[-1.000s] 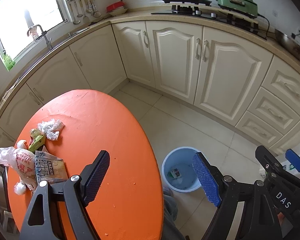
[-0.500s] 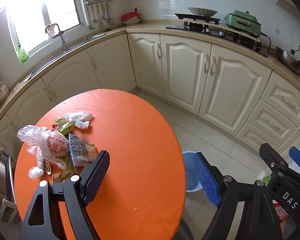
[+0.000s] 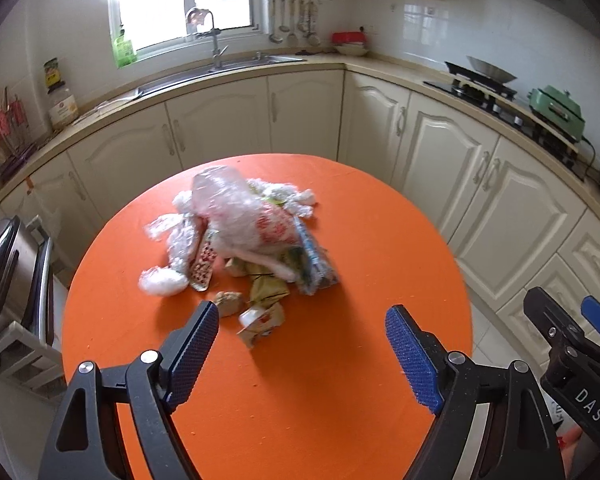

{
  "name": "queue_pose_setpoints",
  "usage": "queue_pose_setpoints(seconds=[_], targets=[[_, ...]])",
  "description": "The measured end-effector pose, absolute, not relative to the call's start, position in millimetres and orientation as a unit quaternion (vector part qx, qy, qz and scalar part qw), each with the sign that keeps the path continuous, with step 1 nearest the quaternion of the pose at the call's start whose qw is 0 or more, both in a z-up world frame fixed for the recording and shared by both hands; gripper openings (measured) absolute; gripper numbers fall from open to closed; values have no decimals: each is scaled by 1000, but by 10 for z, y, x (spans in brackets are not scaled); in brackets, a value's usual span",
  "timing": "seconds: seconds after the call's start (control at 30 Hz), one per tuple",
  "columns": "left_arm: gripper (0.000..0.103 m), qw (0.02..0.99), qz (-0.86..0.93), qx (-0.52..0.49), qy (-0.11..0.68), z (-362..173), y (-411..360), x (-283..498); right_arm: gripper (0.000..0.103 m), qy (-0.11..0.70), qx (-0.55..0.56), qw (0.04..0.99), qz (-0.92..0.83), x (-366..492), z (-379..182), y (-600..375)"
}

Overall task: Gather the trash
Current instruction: 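Move both tools back over the trash pile on the table, then grasp the white cup with the right tool while the left tool grasps the bread crust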

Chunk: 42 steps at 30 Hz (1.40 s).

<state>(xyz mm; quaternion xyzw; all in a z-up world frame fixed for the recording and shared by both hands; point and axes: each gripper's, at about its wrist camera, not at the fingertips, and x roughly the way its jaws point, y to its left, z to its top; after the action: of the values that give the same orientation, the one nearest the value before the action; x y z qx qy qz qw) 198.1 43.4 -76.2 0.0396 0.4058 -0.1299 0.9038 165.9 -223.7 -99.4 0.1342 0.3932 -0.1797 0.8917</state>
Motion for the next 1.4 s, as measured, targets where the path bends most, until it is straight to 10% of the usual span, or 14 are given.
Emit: queue_pose_setpoints(seconds=[1.0,1.1,1.27,1.4], targets=[[82,866,21,-69,495,-1249,2083,2815,99,532,54,845,9,3148,-1864,-403],[82,861,18,-73,504,-1352,2085,2929,90,549,49,835,9,3218,-1982,-371],[82,857,8,-71,511,-1462,2020,3033,47,569,71,819,30,3260,-2124,-443],[82,858,-6,-64,509,-1464,1907,3062,41,572,69,816,38,3171,-2095,-525]])
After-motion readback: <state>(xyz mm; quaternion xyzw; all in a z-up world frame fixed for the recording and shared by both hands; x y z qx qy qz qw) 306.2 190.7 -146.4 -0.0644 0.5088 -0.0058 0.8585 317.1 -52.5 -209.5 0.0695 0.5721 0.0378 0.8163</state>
